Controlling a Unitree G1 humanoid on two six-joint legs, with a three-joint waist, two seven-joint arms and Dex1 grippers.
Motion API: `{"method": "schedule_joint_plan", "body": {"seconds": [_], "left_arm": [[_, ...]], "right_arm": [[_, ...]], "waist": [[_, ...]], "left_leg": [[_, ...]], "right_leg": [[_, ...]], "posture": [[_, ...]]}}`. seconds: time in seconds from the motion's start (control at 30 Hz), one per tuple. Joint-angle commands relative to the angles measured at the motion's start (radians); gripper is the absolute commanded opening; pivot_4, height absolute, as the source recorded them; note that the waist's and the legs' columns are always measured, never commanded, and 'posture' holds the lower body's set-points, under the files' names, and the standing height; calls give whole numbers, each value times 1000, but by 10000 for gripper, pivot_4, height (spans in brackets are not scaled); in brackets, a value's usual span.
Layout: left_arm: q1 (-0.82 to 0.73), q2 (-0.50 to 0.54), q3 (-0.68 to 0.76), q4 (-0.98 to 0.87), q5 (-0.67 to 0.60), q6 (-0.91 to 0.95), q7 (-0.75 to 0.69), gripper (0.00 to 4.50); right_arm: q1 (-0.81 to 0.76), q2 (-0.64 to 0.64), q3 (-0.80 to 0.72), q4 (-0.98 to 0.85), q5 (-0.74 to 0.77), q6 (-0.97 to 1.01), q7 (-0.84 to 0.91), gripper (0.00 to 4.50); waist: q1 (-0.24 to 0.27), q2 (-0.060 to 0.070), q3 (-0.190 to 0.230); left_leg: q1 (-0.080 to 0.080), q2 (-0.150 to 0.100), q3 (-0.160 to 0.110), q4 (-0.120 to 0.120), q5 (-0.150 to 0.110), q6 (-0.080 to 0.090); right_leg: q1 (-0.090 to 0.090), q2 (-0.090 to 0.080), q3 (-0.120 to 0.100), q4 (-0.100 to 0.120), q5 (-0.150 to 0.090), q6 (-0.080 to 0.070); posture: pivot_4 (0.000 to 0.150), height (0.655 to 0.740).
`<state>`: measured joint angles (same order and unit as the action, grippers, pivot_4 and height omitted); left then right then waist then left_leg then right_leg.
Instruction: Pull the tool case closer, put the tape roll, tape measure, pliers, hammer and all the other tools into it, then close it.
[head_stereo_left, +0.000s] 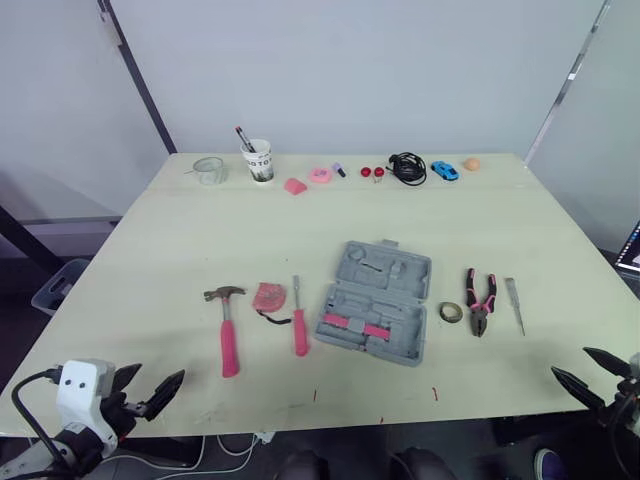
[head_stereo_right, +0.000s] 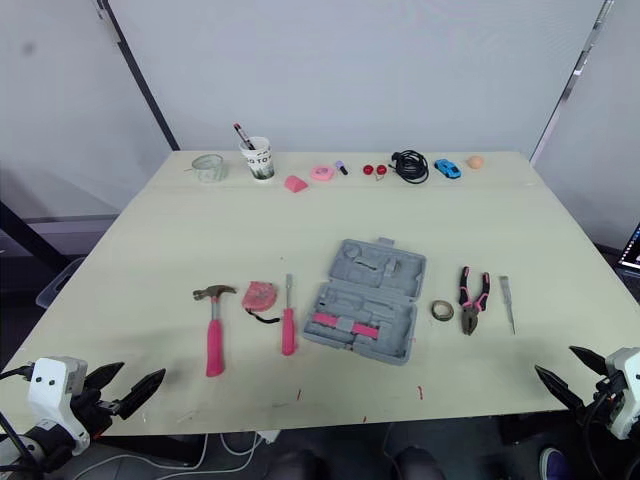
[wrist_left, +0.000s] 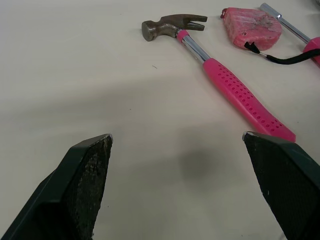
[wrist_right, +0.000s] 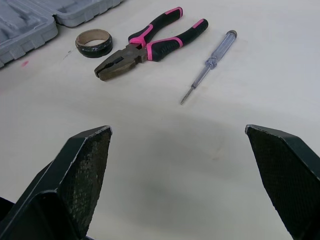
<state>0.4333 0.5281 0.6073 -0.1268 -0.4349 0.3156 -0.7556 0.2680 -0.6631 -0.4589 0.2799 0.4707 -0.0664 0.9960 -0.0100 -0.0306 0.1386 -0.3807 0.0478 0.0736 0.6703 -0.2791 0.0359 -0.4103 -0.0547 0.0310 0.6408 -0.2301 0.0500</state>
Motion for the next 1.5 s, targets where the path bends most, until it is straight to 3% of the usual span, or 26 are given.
{"method": "schedule_joint_plan", "body": {"seconds": [0.03,0.57,0.8,1.2,1.5], "left_arm": [[11,10,0,-46,-24,-16,-16,44398],[-28,56,-37,-26,-7,-20,-25,44398],[-113,130,-109,7,-15,-31,-137,44398],[-524,195,-364,291,73,-90,-272,44398],[-898,133,-549,660,184,-212,-381,44398]], "right_arm": [[11,-3,-22,-72,14,16,-15,45000],[23,19,4,-213,12,93,-71,45000],[-24,19,53,-287,17,164,-85,45000],[-210,12,229,-400,-51,341,-186,45000],[-427,55,396,-386,-130,512,-276,45000]], "waist": [[0,0,0],[0,1,1],[0,2,1],[2,2,2],[0,2,2]], "left_leg": [[0,0,0,0,0,0],[-1,1,0,-1,0,0],[-1,0,-1,-1,0,0],[-3,-1,-1,-1,0,1],[-4,-6,-2,-1,0,1]], "right_leg": [[0,0,0,0,0,0],[-1,-6,-2,-1,0,0],[-1,-6,-3,-2,0,-1],[0,-1,-5,-2,0,-1],[0,2,-6,-2,0,0]], "posture": [[1500,7400],[1500,7400],[1500,7400],[1500,7400],[1500,7400]]}}
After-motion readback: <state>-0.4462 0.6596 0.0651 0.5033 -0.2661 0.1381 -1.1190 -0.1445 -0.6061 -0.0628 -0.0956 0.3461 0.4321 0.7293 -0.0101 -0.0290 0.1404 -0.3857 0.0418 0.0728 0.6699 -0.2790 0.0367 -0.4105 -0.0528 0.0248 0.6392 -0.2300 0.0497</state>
